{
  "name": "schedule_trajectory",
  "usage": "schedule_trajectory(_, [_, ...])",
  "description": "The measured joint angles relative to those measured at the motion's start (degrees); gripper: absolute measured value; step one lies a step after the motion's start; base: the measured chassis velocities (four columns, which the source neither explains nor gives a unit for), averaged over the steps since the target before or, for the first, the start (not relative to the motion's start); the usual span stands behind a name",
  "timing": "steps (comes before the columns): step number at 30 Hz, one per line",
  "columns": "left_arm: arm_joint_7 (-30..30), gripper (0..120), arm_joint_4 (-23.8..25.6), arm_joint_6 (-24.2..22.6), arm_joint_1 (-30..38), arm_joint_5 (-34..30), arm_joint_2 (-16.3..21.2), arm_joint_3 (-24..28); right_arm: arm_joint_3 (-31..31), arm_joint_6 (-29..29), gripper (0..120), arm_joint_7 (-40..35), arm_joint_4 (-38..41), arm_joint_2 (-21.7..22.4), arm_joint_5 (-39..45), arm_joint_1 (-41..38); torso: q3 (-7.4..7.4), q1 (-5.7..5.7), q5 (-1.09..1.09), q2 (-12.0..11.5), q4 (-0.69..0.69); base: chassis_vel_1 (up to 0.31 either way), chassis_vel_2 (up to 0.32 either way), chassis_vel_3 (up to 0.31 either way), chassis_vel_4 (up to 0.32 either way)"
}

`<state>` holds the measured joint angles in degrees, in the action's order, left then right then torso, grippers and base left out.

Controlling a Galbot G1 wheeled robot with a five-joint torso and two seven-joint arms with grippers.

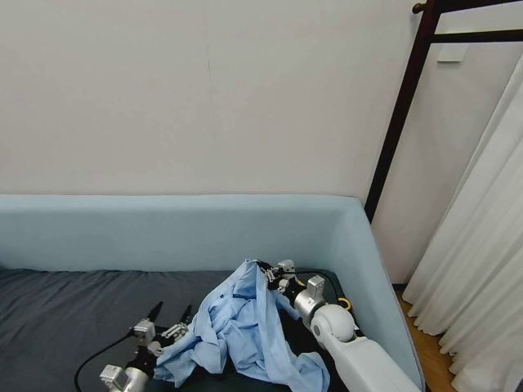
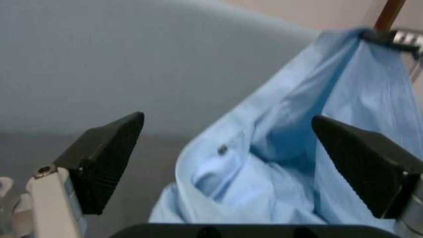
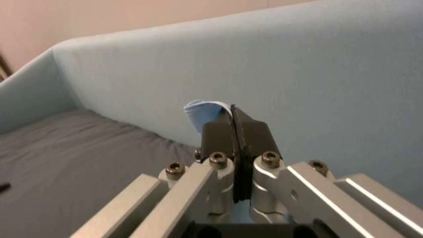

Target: Pick up the clothes from the sofa and hang them on the clothes hanger.

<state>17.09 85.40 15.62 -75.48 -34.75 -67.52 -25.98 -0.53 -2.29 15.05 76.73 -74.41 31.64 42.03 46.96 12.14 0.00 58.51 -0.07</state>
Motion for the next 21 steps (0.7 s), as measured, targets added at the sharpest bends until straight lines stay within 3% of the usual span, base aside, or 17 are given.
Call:
schedule_trajectory(4, [-11.29,100,1.88,-5.48,-1.72,-4.44,-3.0,2.28,0.17,-0.38,0,-0.3,-0.49,-0.89,-0.47,0.0,0.0,0.0,0.0,0.0,0.02,0.0,0.0,0.0,0.0])
schedule_trajectory(10, [-14.2,100,4.97,-8.88,-3.49,-5.62,-4.6,3.65,0.17,-1.65,0,-0.75,-1.59,-1.33,-0.55,-1.15,0.0,0.0,0.01,0.0,0.01,0.0,0.0,0.0,0.0])
schedule_trajectory(21, [-18.06,100,2.09,-13.15,0.4,-8.98,-6.41,7.27,0.59,-2.13,0,-1.03,-3.31,-1.25,-0.37,-2.35,0.0,0.0,0.0,0.0,0.0,0.0,0.0,0.0,0.0])
